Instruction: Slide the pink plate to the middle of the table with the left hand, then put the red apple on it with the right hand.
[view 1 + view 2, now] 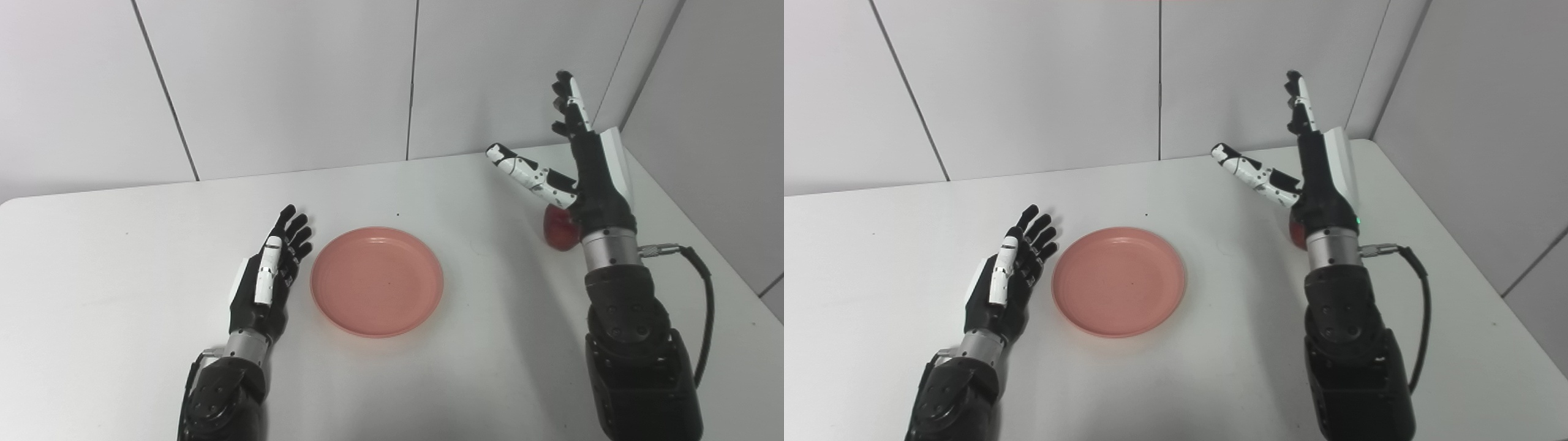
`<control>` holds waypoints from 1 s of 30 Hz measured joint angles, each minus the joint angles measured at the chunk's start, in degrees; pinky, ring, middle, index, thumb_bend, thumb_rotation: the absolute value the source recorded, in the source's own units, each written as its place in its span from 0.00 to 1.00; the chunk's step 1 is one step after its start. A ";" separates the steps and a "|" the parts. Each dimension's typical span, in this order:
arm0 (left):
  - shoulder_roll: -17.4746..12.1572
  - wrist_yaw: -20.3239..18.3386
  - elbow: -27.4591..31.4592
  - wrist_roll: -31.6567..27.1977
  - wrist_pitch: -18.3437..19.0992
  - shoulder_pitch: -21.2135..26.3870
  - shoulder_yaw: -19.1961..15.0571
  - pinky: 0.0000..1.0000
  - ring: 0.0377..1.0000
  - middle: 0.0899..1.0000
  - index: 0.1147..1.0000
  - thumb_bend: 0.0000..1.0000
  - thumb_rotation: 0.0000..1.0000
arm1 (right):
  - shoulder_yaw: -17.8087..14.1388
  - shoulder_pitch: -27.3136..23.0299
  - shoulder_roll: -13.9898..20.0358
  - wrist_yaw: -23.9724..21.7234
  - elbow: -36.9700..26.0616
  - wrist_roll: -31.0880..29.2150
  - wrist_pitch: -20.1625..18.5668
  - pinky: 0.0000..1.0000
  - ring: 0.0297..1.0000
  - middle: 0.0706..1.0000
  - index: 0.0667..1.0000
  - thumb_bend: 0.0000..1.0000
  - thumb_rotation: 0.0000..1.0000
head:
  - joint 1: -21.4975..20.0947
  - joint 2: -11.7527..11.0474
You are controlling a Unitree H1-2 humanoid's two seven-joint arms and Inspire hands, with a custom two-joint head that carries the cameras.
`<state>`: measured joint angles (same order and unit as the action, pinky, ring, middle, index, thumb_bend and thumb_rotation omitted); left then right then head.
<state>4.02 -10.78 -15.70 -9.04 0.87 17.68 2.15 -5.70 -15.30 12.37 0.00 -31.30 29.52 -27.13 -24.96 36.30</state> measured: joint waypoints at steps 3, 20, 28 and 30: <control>-0.30 -0.21 -0.22 -0.59 0.00 0.14 -0.12 0.95 0.94 0.94 0.93 0.35 1.00 | -1.13 0.00 0.51 -2.87 -0.55 6.25 -0.01 0.85 0.93 0.95 0.99 1.00 0.61 | -0.62 -0.09; -1.24 -0.91 -0.83 -0.68 -0.11 0.60 -0.48 0.95 0.94 0.94 0.92 0.35 1.00 | -5.31 5.39 5.47 -1.21 5.25 13.12 1.29 0.77 0.92 0.99 1.00 1.00 0.59 | -2.64 0.00; -1.34 -1.09 -0.94 -0.73 -0.14 0.65 -0.72 0.95 0.94 0.94 0.92 0.34 1.00 | -5.32 6.70 5.90 3.39 11.94 12.31 4.31 0.82 0.92 0.98 1.00 1.00 0.59 | -3.17 0.26; -1.34 -1.12 -0.89 -0.73 -0.14 0.65 -0.72 0.95 0.94 0.94 0.92 0.34 1.00 | -5.32 6.70 5.91 4.04 14.16 11.32 4.87 0.81 0.92 0.98 1.00 1.00 0.59 | -3.17 0.26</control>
<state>2.68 -11.90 -16.59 -9.77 0.73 18.33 1.43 -11.02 -8.60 18.28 4.04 -17.14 40.84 -22.25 -28.12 36.56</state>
